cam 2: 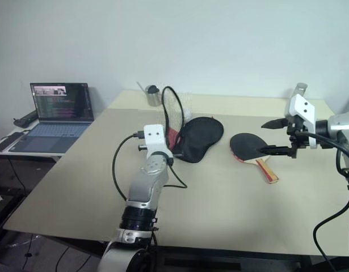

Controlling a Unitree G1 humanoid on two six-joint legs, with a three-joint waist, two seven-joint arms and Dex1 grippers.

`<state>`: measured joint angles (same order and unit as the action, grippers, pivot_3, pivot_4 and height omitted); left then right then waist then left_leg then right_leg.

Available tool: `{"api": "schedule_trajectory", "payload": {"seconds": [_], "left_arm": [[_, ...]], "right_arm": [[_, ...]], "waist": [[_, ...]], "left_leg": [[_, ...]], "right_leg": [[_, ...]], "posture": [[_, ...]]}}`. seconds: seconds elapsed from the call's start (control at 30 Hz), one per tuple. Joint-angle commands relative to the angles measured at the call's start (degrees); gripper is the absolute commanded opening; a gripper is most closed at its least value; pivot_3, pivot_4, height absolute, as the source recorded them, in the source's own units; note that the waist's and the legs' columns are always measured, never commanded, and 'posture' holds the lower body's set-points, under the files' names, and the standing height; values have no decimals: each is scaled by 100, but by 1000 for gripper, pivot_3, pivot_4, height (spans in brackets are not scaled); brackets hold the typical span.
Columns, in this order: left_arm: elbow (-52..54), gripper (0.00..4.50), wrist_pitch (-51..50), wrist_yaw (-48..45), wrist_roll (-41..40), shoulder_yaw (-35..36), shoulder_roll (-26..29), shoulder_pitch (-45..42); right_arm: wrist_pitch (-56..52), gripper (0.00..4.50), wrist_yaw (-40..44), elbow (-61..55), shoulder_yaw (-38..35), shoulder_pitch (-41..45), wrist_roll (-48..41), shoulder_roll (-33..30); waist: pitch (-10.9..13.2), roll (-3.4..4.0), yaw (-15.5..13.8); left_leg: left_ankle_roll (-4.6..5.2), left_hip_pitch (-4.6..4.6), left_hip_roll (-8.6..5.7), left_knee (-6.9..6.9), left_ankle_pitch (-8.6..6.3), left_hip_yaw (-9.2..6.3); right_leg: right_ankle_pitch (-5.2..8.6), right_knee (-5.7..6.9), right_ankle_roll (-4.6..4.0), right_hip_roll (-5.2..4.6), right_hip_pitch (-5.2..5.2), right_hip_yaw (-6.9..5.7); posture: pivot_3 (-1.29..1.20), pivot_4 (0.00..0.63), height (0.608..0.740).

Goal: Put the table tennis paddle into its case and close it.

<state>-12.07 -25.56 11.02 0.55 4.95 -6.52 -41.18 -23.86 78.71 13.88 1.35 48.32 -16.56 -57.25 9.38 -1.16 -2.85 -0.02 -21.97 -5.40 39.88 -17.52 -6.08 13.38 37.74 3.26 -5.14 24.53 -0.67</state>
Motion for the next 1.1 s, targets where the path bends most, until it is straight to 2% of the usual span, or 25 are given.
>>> {"api": "schedule_trajectory", "payload": {"seconds": [0.03,0.3,0.5,0.73,0.93,1.1], "left_arm": [[-67,27,226,-147,-250,-10,-170,-252],[-157,27,123,-178,-749,78,-241,-349],[167,27,-285,-82,-1163,295,-207,-222],[784,27,-1170,-184,-1608,820,423,-71],[829,27,-1862,-195,-1714,1193,1115,-147],[841,27,-2647,-278,-1940,1483,1402,-91]], "right_arm": [[101,4500,3,-53,-183,140,-41,-58],[80,4500,27,-133,-240,93,-67,-143],[12,4500,35,-210,-257,53,-90,-210],[19,4500,46,-169,-220,54,-80,-225],[46,4500,18,-151,-228,12,-87,-189],[62,4500,1,-128,-216,21,-88,-153]], "waist": [[0,0,1],[0,0,3],[0,0,3],[0,-1,34],[1,-1,128],[1,-2,135]], "left_leg": [[0,0,0,-1,0,0],[0,0,1,-1,0,-1],[0,0,1,0,0,0],[0,2,2,-1,0,0],[0,3,2,-1,0,0],[0,1,1,-1,0,-4]], "right_leg": [[0,-1,0,0,0,0],[0,-1,0,1,0,0],[0,-1,0,1,0,0],[0,-1,0,3,0,2],[0,0,0,5,0,3],[0,-3,0,4,0,0]], "posture": [[0,150,740],[0,150,740],[0,150,740],[0,150,740],[0,150,740],[0,150,740]]}}
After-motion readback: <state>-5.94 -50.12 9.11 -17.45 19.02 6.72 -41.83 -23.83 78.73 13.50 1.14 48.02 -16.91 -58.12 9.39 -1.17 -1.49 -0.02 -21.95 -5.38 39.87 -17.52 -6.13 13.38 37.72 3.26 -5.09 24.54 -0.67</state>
